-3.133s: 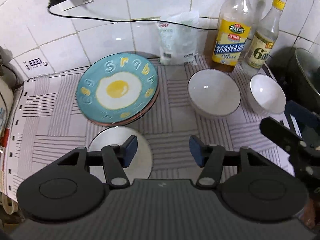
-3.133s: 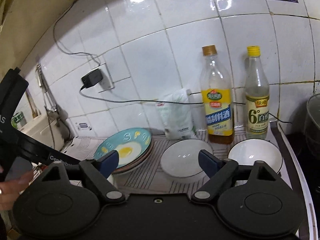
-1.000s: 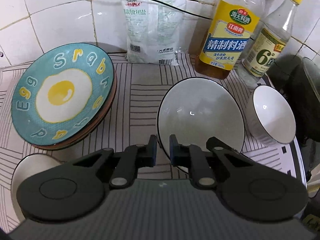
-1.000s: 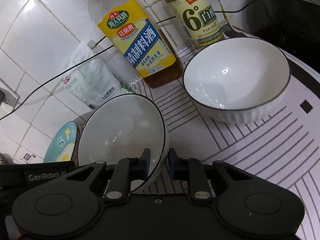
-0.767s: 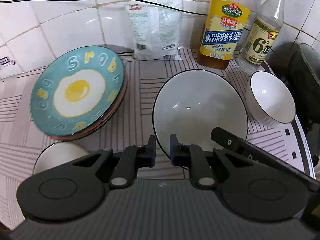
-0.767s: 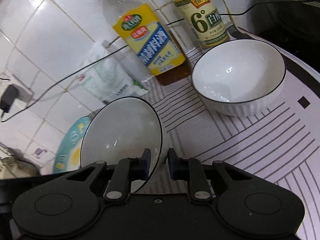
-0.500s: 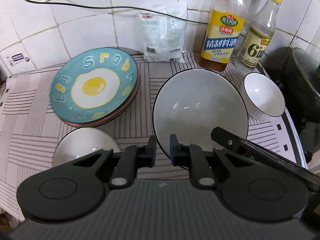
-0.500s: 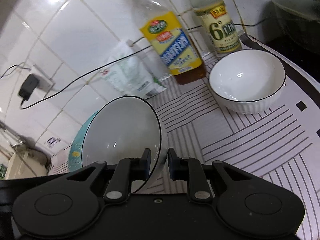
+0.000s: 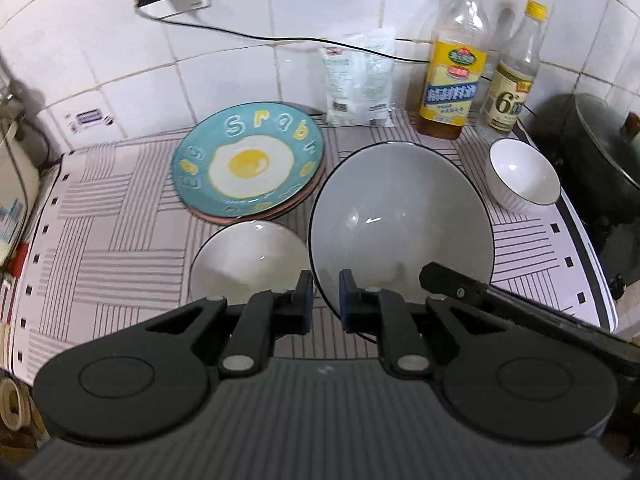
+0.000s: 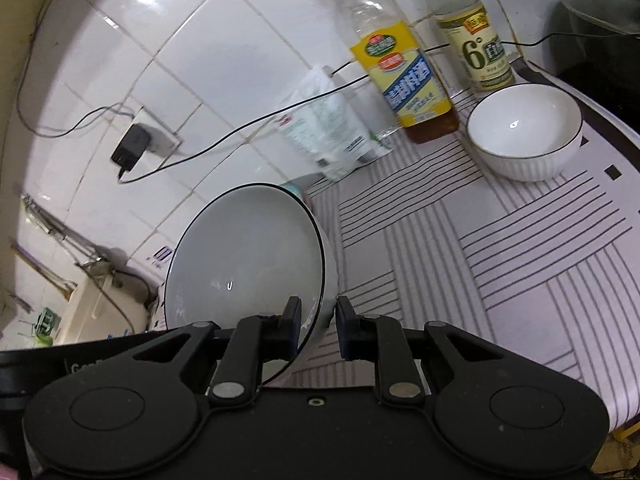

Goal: Organize plates and bowls
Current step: 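Lift the second bowl with both grippers over the first bowl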

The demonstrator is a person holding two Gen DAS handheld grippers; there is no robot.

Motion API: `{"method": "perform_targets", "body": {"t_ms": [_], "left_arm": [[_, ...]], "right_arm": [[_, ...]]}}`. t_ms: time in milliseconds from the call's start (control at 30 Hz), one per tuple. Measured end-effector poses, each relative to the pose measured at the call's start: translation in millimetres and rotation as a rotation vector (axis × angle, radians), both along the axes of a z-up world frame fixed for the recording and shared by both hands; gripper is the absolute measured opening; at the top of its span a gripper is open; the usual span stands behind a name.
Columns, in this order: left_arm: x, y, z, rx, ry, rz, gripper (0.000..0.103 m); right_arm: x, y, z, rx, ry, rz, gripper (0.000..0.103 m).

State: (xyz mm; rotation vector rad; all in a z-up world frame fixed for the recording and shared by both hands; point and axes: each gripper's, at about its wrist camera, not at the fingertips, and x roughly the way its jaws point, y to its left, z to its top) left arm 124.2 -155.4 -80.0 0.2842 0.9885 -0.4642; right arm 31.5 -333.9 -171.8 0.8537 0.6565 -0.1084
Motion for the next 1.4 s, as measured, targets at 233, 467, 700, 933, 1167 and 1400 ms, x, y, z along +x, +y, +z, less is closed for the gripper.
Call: {"method": "perform_targets", "body": {"t_ms": [233, 467, 700, 933, 1167, 1400], "left_arm": [[3, 33, 3, -0.020, 0.005, 0.064, 0.012], [21, 64, 0, -0.070, 0.022, 0.157, 0.012], [34, 74, -20, -0.048, 0.036, 0.214, 0.012], [43, 77, -38, -0.022, 0.057, 0.240, 0.012], [55, 75, -57, 0.014, 0.140, 0.228, 0.012], [68, 78, -66, 0.016, 0.206, 0.241, 0.012]], "right_arm": [[2, 27, 9, -0.031, 0.010, 0.065, 0.023], [19, 50, 0, -0.017, -0.027, 0.137, 0.024], [40, 70, -3, -0.105, -0.019, 0.200, 0.024], [54, 93, -4, -0.285, -0.008, 0.251, 0.024], [62, 104, -8, -0.423, 0.021, 0.273, 0.024], [72, 121, -10, -0.579, 0.042, 0.313, 0.024]]}}
